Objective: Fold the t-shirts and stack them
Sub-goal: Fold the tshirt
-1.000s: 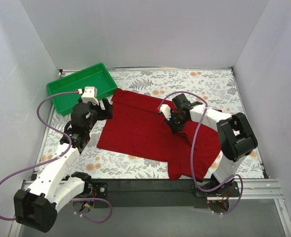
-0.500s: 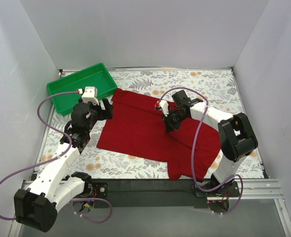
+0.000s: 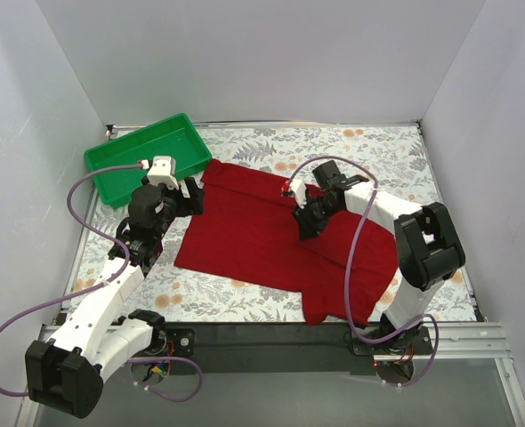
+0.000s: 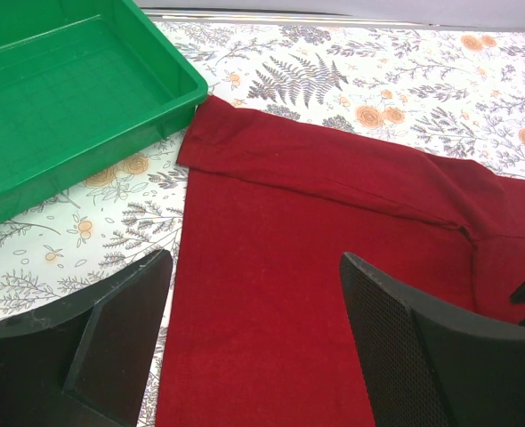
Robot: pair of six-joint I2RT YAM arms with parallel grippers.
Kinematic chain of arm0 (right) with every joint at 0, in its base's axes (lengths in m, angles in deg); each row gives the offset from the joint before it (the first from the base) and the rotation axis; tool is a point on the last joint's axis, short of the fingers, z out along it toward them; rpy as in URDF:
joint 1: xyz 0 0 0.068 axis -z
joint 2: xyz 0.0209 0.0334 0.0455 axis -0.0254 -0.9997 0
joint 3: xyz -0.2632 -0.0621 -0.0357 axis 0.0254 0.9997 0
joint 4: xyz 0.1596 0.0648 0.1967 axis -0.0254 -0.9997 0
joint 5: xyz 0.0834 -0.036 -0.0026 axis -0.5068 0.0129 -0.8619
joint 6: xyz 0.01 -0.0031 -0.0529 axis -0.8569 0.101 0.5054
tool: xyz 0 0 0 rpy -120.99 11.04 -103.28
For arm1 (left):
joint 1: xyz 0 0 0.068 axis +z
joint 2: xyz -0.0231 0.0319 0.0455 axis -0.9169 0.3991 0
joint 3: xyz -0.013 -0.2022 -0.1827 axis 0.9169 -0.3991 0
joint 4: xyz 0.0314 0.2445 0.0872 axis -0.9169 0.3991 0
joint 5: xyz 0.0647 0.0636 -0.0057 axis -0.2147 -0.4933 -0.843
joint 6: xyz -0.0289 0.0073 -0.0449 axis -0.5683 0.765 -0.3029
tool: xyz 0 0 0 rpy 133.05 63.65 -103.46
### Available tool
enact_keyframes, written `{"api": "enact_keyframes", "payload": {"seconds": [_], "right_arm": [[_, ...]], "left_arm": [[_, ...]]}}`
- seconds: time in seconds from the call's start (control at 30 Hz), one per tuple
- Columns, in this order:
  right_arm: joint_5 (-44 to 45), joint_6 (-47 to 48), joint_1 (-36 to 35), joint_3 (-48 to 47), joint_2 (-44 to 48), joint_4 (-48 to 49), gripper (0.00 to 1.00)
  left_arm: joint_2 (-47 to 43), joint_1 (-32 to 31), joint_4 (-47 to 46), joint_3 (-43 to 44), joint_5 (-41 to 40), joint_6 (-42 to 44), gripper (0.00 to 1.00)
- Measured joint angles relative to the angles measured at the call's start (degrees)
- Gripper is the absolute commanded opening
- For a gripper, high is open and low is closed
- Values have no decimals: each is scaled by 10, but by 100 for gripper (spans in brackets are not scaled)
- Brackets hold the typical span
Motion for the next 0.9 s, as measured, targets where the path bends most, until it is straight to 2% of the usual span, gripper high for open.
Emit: {"api": "enact_keyframes", "payload": {"seconds": [0.13,0.2,0.33,0.47,0.6,0.9], "right_arm": [[2,0,61,-7,40,-9,36],[4,-5,128,-9,66,-3,38],[24,-28,280,-10,84,36,49],[49,-49,380,-10,63,62,49],[51,-61,419,-41,10,65,50],[43,-66,432,-79,-73,75,50]], "left_arm": [[0,0,0,0,0,0,70],[0,0,0,0,0,0,70],[0,0,0,0,3,0,70],[-1,0,0,0,4,0,70],[-1,0,0,0,7,0,71],[-1,0,0,0,11,0,71]]}}
